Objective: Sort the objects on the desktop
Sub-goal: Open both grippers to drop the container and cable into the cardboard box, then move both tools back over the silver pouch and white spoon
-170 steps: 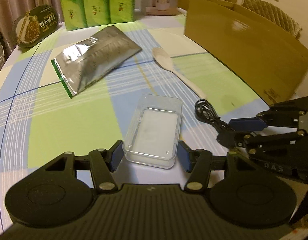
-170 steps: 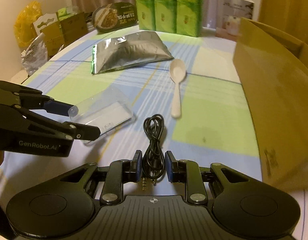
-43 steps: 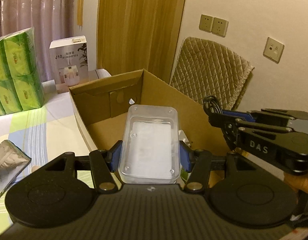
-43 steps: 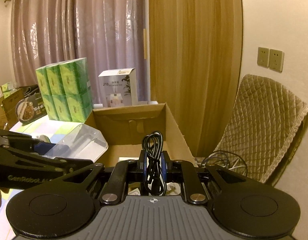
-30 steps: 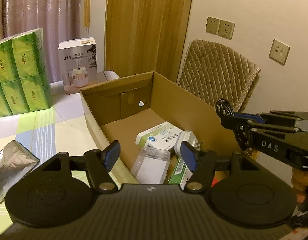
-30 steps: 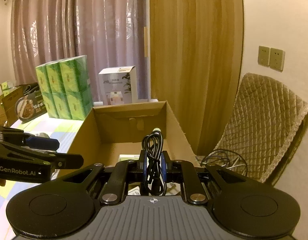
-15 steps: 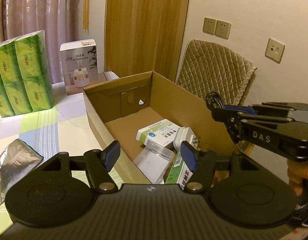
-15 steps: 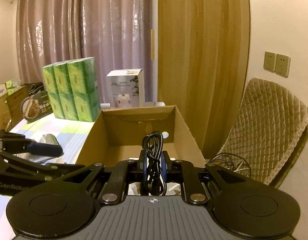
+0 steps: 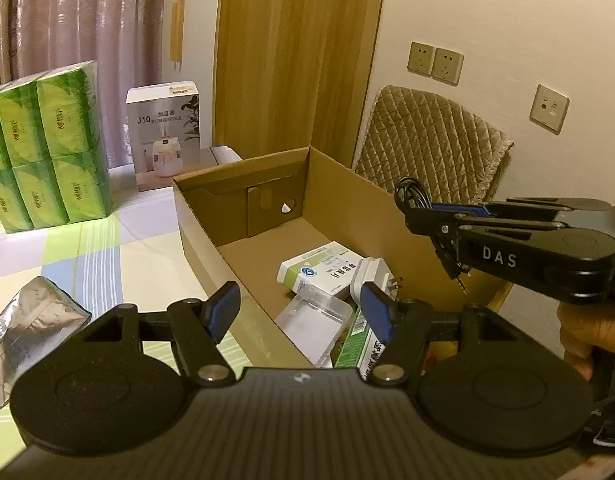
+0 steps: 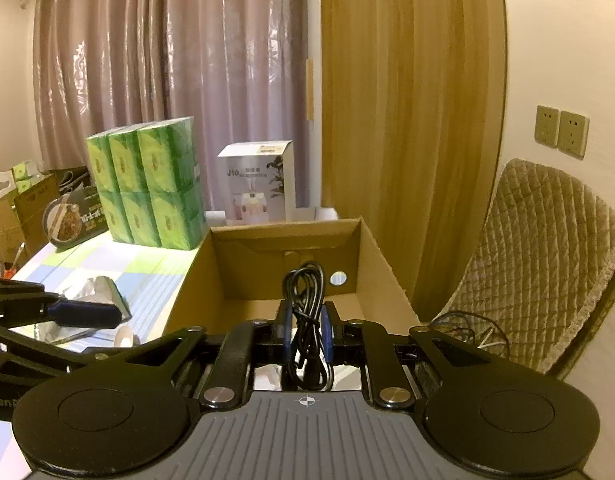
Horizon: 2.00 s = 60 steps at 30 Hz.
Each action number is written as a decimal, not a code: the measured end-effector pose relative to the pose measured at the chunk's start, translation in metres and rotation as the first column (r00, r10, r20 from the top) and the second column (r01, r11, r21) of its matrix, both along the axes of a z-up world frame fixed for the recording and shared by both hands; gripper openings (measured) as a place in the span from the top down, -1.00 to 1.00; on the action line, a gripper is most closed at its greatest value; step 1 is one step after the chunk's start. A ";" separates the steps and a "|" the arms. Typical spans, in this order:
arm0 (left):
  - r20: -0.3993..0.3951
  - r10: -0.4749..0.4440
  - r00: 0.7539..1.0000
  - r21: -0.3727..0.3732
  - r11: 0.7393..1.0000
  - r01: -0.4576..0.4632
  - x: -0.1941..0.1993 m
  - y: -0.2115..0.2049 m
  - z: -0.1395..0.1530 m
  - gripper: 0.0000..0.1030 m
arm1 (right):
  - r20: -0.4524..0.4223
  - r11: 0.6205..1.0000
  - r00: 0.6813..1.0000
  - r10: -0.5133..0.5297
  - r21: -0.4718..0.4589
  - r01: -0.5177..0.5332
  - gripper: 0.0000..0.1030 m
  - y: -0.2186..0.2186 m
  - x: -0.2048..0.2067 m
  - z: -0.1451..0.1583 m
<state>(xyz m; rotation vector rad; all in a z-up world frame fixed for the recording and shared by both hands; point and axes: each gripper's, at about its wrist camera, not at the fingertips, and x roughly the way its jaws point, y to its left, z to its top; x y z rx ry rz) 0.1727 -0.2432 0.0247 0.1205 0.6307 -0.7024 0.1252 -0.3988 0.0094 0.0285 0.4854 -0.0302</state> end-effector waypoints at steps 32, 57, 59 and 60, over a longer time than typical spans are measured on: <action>0.018 0.051 0.999 0.006 0.999 -0.051 -0.007 0.042 0.007 -0.36 | -0.032 0.996 0.999 -0.021 0.086 0.023 -0.28 0.004 -0.038 0.005; 0.042 0.242 0.969 0.071 0.967 -0.245 -0.031 0.200 -0.007 -0.95 | -0.071 0.978 0.975 0.209 0.020 -0.208 -0.96 0.149 -0.046 0.000; 0.050 0.273 0.961 0.087 0.957 -0.276 -0.030 0.213 -0.012 -0.97 | -0.077 0.975 0.971 0.224 0.015 -0.224 -0.96 0.159 -0.043 -0.003; 0.051 0.285 0.957 0.091 0.953 -0.289 -0.029 0.219 -0.014 -0.97 | -0.079 0.973 0.969 0.232 0.012 -0.232 -0.96 0.164 -0.042 -0.004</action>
